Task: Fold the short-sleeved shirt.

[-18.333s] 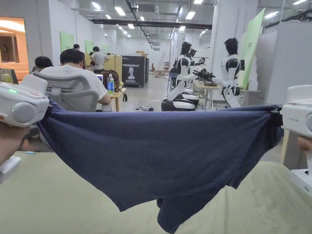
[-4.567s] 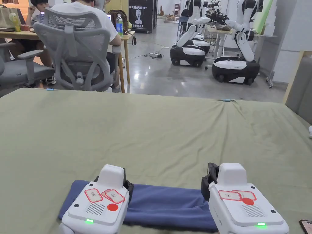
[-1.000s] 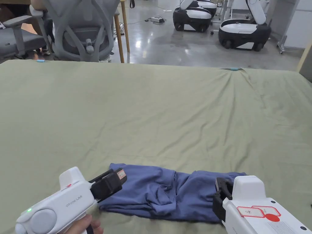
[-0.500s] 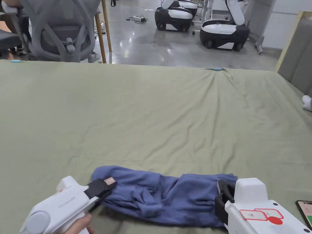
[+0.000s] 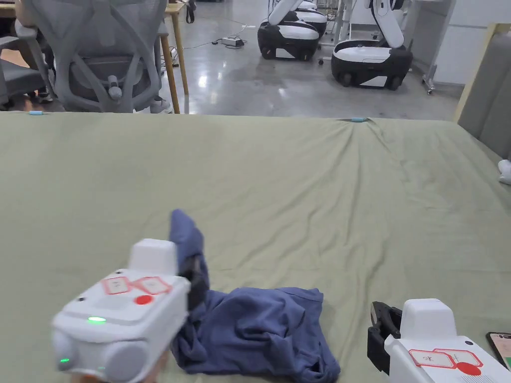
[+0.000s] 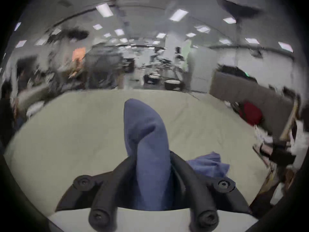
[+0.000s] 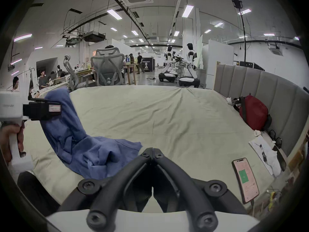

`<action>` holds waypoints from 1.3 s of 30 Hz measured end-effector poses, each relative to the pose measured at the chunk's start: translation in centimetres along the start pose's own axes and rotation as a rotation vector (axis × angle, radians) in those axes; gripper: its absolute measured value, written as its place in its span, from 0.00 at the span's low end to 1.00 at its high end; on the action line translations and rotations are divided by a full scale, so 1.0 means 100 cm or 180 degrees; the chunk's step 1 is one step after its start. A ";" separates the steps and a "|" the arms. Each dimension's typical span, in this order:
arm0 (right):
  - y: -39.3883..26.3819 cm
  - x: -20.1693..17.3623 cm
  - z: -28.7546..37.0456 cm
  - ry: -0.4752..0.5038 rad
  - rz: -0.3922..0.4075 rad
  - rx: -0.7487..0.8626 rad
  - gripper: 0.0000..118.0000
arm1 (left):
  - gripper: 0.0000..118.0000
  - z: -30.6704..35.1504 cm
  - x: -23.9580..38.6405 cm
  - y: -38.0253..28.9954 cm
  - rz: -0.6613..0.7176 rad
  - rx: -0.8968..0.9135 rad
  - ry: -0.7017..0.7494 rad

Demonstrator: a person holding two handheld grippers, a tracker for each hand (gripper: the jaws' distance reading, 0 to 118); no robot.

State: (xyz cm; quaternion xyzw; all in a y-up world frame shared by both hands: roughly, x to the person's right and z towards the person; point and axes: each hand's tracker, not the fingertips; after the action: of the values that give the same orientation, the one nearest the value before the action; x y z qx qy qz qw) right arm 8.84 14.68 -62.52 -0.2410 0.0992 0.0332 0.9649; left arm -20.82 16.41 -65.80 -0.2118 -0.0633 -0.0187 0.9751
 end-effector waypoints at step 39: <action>0.003 -0.002 -0.058 0.0968 -0.0450 -0.0481 0.00 | 0.03 -0.038 0.028 -0.048 0.1341 -0.0700 -0.1177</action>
State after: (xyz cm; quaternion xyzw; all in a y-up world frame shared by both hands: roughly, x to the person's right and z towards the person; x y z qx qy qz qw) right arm 7.58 12.22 -67.63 -0.3214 0.2241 -0.0642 0.9178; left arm -17.94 10.45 -66.91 -0.3245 -0.1920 0.2161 0.9006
